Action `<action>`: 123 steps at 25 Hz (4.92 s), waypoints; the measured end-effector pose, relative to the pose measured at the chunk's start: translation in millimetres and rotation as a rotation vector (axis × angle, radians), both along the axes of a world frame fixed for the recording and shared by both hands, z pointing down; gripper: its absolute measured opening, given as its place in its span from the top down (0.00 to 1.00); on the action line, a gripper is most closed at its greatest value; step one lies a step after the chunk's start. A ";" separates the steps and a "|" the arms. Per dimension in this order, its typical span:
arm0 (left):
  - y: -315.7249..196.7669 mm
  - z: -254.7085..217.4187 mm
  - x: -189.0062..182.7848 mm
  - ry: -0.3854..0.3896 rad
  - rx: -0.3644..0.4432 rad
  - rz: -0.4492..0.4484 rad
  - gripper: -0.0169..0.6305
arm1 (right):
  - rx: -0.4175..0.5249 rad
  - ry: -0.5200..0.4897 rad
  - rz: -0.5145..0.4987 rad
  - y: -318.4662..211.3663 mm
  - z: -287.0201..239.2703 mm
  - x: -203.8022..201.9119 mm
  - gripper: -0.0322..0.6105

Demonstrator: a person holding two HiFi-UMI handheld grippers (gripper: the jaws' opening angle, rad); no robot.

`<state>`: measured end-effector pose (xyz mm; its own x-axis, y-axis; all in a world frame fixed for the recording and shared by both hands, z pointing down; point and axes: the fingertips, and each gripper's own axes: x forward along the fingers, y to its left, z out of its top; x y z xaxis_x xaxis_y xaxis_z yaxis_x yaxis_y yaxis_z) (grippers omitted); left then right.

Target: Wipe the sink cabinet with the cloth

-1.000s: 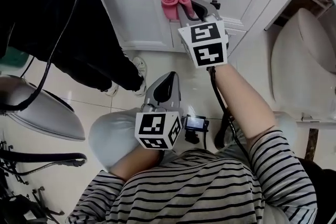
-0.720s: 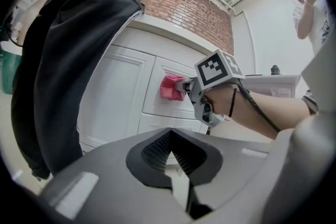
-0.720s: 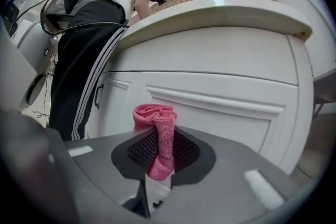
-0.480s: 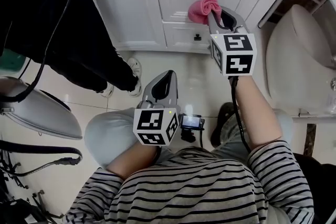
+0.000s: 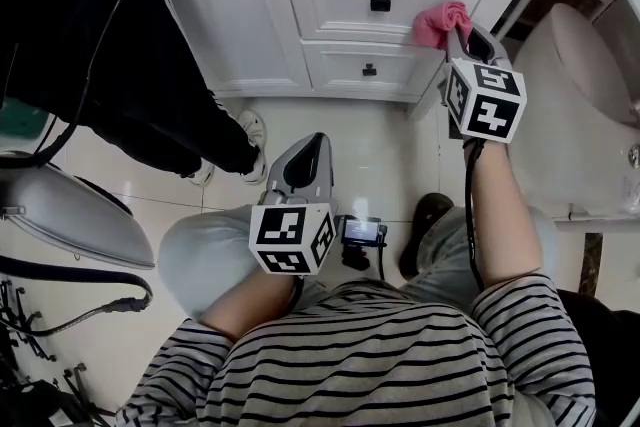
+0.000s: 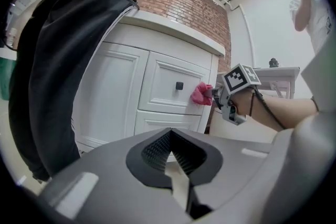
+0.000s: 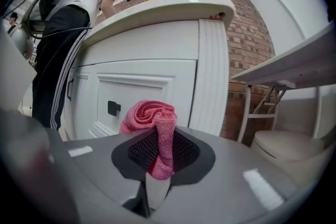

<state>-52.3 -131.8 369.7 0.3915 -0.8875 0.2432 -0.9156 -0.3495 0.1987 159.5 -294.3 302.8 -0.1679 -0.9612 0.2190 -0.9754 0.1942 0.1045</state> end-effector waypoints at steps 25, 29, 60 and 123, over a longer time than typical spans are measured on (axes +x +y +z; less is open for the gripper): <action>0.0 -7.2 -6.8 0.077 -0.005 0.001 0.98 | -0.142 0.054 -0.007 -7.2 94.4 -13.5 0.86; 5.3 -13.1 -8.9 0.079 0.006 -0.008 0.98 | -0.157 0.030 0.117 3.5 87.9 30.7 0.87; 0.4 -5.7 -7.9 0.094 -0.023 -0.004 0.98 | -0.282 0.073 -0.034 -11.3 168.3 -32.1 0.88; 36.2 -27.1 -13.7 -0.044 0.108 -0.064 0.98 | 0.074 -0.222 -0.117 180.5 10.7 -2.3 0.88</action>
<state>-66.0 -95.6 342.6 0.3242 -0.9322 0.1611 -0.9438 -0.3072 0.1219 157.2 -113.8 313.5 -0.3152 -0.9444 0.0939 -0.9473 0.3072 -0.0912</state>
